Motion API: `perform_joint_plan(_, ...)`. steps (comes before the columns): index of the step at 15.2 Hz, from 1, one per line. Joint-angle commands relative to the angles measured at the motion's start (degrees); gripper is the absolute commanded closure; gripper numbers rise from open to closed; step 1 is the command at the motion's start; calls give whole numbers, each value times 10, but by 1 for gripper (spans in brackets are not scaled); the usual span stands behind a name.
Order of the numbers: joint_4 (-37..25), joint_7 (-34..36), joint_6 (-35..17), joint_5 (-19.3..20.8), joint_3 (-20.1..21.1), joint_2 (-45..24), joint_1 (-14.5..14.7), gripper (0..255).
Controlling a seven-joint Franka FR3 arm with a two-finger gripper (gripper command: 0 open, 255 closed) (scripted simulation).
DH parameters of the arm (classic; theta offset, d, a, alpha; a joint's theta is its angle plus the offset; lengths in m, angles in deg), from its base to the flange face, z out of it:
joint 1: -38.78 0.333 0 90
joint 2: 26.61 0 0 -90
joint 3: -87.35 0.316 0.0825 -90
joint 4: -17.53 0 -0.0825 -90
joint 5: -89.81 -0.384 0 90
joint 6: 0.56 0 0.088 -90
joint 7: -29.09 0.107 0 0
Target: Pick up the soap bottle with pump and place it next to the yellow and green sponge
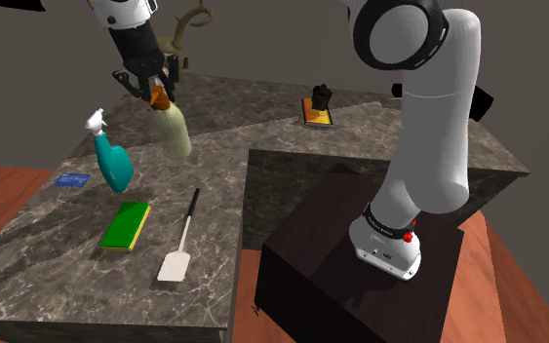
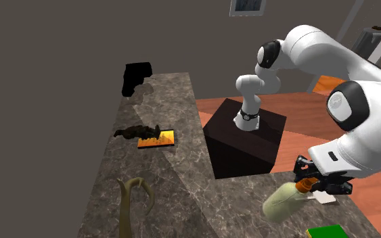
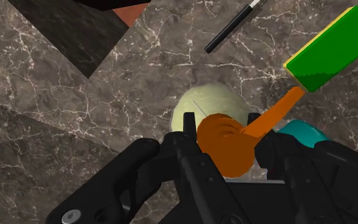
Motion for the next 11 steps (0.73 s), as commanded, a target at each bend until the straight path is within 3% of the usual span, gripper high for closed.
perform_joint_plan(1, -28, 24, 9, 0, 7, -19, 17, 255)
perform_joint_plan(2, -51, 34, 18, 1, 10, -34, 26, 255)
perform_joint_plan(11, 32, 37, -56, 0, 10, -26, 24, 255)
